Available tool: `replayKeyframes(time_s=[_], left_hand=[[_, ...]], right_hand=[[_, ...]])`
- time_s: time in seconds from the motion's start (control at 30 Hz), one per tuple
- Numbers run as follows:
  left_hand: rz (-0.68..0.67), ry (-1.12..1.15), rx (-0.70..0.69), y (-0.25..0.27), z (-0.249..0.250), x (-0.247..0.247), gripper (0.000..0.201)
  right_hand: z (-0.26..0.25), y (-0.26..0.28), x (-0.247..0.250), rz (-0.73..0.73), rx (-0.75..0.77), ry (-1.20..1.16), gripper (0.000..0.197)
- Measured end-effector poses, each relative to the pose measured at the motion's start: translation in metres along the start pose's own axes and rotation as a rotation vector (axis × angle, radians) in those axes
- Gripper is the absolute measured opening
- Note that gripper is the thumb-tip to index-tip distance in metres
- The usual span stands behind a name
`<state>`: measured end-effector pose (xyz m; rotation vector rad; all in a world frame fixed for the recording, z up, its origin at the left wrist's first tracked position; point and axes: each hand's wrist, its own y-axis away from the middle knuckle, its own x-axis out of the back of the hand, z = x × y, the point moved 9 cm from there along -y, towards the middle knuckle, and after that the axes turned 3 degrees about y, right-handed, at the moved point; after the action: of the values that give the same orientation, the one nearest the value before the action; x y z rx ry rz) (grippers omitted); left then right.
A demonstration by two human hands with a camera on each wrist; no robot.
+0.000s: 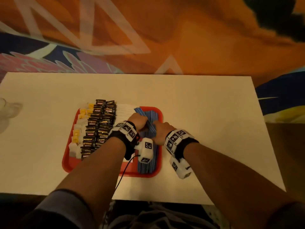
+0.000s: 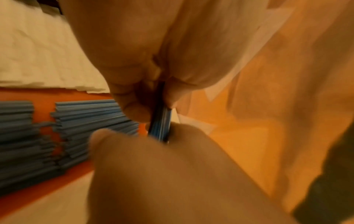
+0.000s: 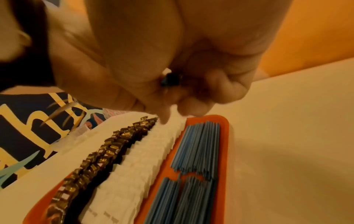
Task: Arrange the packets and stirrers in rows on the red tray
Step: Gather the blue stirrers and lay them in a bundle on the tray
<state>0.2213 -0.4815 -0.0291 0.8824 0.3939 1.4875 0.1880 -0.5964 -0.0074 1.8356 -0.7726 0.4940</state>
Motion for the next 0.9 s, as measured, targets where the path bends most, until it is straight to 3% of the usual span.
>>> replayKeyframes(time_s=[0.23,0.33,0.4,0.57,0.7,0.8,0.9], left_hand=[[-0.076,-0.665,-0.012,-0.040,-0.007,-0.008,0.034],[-0.078,-0.808,-0.029,-0.049,-0.003,-0.011,0.024],[-0.039,-0.871,-0.044,-0.053,-0.002,-0.011,0.030],[0.078,-0.891,-0.078,-0.052,0.000,0.000,0.037],[0.170,-0.874,-0.155,-0.050,-0.002,0.010,0.036],[0.160,-0.855,-0.236,-0.047,-0.006,0.010,0.027],[0.132,-0.812,-0.341,-0.042,-0.010,0.009,0.022]], right_hand=[[0.029,-0.022,-0.018,0.004,-0.033,-0.072,0.043],[0.036,-0.028,-0.023,0.002,-0.056,-0.059,0.041],[0.038,-0.029,-0.023,0.006,-0.060,-0.041,0.037],[0.030,-0.045,-0.006,0.131,-0.021,0.025,0.023],[0.012,-0.062,0.001,0.189,0.109,0.232,0.041],[0.008,-0.071,-0.008,0.187,0.171,0.349,0.063],[0.011,-0.073,-0.014,0.185,0.190,0.351,0.072]])
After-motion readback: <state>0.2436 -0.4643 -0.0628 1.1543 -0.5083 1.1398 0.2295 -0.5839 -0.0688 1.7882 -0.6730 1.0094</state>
